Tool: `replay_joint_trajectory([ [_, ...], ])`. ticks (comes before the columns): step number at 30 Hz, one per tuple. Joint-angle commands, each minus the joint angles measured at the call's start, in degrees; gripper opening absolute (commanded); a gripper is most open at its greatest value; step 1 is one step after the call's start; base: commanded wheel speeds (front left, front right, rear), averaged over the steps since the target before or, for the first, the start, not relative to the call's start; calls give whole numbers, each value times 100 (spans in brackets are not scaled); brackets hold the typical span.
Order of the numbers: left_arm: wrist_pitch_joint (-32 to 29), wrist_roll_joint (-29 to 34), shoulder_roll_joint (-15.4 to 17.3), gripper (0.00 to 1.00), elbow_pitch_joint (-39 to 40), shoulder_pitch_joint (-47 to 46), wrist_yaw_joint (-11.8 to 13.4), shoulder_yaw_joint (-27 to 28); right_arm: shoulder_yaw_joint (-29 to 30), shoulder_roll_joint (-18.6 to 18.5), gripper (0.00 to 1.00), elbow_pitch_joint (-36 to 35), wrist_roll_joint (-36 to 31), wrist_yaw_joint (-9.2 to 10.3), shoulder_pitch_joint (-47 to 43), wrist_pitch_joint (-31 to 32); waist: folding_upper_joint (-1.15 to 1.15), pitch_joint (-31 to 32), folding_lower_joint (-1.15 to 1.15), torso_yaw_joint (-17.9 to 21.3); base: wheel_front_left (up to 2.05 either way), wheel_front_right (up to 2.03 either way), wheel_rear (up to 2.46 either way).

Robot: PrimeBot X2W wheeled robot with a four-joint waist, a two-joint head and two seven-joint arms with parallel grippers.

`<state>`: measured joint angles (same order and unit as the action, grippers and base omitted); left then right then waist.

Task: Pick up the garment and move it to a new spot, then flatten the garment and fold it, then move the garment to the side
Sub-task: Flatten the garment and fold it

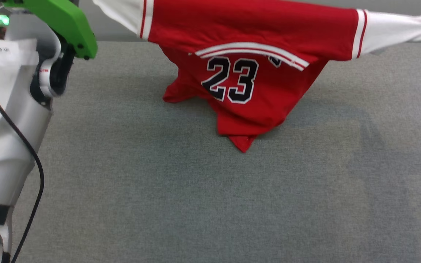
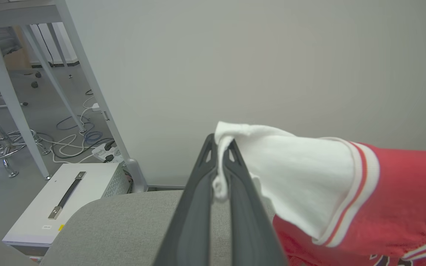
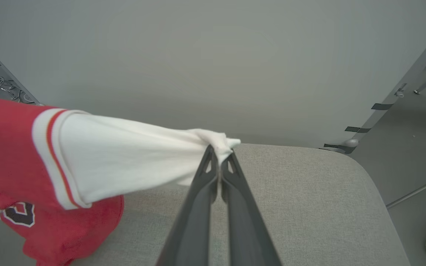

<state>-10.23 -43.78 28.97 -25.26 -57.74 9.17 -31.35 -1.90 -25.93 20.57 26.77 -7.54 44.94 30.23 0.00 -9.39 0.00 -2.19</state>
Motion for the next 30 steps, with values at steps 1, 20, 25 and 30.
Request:
replay_joint_trajectory([
  [1, 118, 131, -31, 0, -187, -336, 51, 36, -72, -13, 0, 195, -101, 5, 379, -121, 0, -204, 0, 98, 0, 0, 0],
  [20, 1536, 975, -91, 0, -1887, -3344, -124, 155, -645, 225, 0, 2216, -724, 5, 4336, -1964, 0, -1702, 0, 462, 0, 0, 0],
  [25, 1706, 966, -131, 0, -2169, -3660, -245, 172, -930, 243, 0, 2542, -642, 5, 4721, -2154, 0, -2046, 0, 485, 0, 0, 0],
  [30, 1761, 757, -306, 0, -2531, -3618, -420, 232, -1273, 296, 0, 2834, -419, 5, 4785, -2288, 0, -2339, 0, 476, 0, 0, 0],
])
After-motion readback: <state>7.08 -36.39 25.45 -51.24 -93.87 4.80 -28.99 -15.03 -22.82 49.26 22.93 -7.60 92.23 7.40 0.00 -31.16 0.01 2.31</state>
